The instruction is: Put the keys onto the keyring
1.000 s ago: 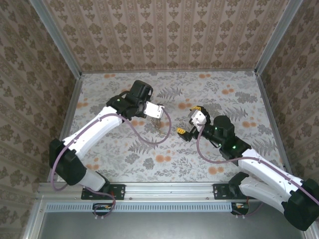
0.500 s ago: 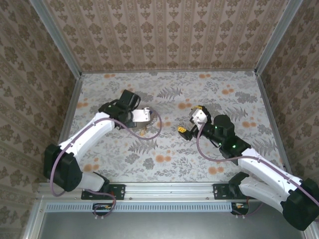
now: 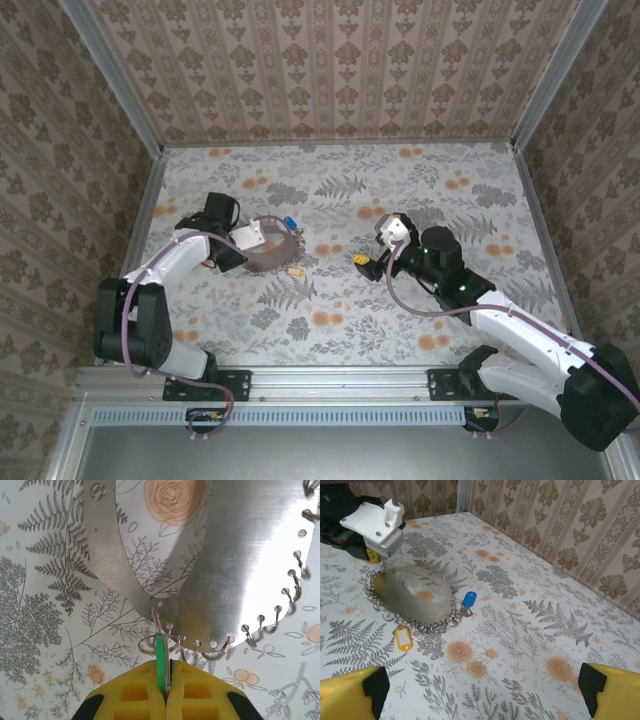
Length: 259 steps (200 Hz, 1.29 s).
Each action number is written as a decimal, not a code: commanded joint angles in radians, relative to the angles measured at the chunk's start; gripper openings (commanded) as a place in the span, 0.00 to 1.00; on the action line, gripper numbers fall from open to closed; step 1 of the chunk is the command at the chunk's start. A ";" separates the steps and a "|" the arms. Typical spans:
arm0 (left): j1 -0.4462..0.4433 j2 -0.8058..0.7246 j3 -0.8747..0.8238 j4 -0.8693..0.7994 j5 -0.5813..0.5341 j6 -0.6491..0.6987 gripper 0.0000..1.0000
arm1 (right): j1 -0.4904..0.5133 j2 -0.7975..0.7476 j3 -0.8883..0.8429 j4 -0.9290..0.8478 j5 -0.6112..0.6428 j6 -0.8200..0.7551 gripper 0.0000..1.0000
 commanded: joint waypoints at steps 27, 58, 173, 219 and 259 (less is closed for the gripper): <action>0.076 0.079 -0.034 0.048 0.096 -0.044 0.04 | -0.006 -0.014 -0.002 0.067 0.020 0.031 1.00; 0.145 0.144 -0.019 0.048 0.077 -0.091 0.07 | -0.016 -0.046 -0.013 0.064 0.051 0.026 1.00; 0.257 -0.109 0.054 0.003 0.151 -0.326 1.00 | -0.112 -0.286 -0.096 0.063 0.526 0.091 1.00; 0.347 -0.473 -0.109 0.332 0.410 -0.602 1.00 | -0.212 -0.357 -0.114 0.129 0.602 0.117 1.00; 0.346 -0.480 -0.362 0.657 0.400 -0.752 1.00 | -0.360 -0.344 -0.188 0.194 0.513 0.221 1.00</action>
